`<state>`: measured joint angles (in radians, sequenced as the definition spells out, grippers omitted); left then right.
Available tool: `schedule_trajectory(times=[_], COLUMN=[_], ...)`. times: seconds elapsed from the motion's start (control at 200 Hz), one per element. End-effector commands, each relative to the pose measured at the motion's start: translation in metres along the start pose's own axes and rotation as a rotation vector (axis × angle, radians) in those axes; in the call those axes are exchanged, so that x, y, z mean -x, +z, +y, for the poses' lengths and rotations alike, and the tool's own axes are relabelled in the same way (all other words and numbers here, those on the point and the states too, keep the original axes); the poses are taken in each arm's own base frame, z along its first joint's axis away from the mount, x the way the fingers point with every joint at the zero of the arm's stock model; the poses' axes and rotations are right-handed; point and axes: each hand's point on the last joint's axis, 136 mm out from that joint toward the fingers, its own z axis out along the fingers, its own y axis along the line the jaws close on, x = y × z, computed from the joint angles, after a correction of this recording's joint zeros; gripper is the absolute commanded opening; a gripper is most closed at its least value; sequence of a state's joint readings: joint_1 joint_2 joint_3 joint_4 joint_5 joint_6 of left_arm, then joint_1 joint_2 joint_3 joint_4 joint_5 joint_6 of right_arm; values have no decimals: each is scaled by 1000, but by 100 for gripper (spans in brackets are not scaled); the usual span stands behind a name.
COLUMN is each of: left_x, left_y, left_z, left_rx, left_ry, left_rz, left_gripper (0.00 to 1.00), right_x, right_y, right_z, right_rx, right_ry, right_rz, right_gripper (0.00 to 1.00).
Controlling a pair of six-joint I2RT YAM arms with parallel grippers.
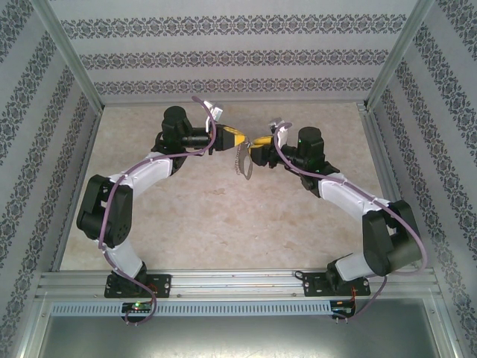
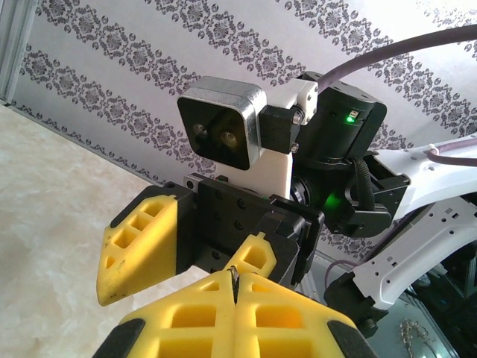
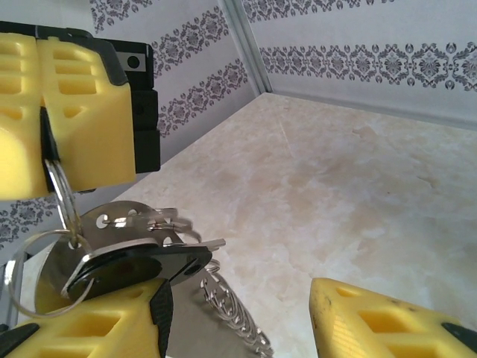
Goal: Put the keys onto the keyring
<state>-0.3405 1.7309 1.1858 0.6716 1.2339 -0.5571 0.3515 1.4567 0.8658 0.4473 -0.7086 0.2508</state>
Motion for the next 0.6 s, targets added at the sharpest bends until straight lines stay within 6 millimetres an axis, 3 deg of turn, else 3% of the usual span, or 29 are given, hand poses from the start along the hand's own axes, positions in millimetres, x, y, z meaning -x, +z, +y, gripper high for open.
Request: schedule_trajectory(times=[0.0,0.35,0.595], left_x=[10,16,15], left_y=[5,5,8], left_z=[-13,-15,-17], left_rx=[-58,-56,-58], left_ry=[62,72,69], left_rz=[-8,-24,-22], left_gripper=[0,0,0], right_x=[8,-20,-20], right_y=[3,-8,-5], right_z=[18,20,17], right_rx=[80,53,-9], right_ry=[-64,-62,-86], right_rz=[-4,35,9], right_gripper=[52,54,56])
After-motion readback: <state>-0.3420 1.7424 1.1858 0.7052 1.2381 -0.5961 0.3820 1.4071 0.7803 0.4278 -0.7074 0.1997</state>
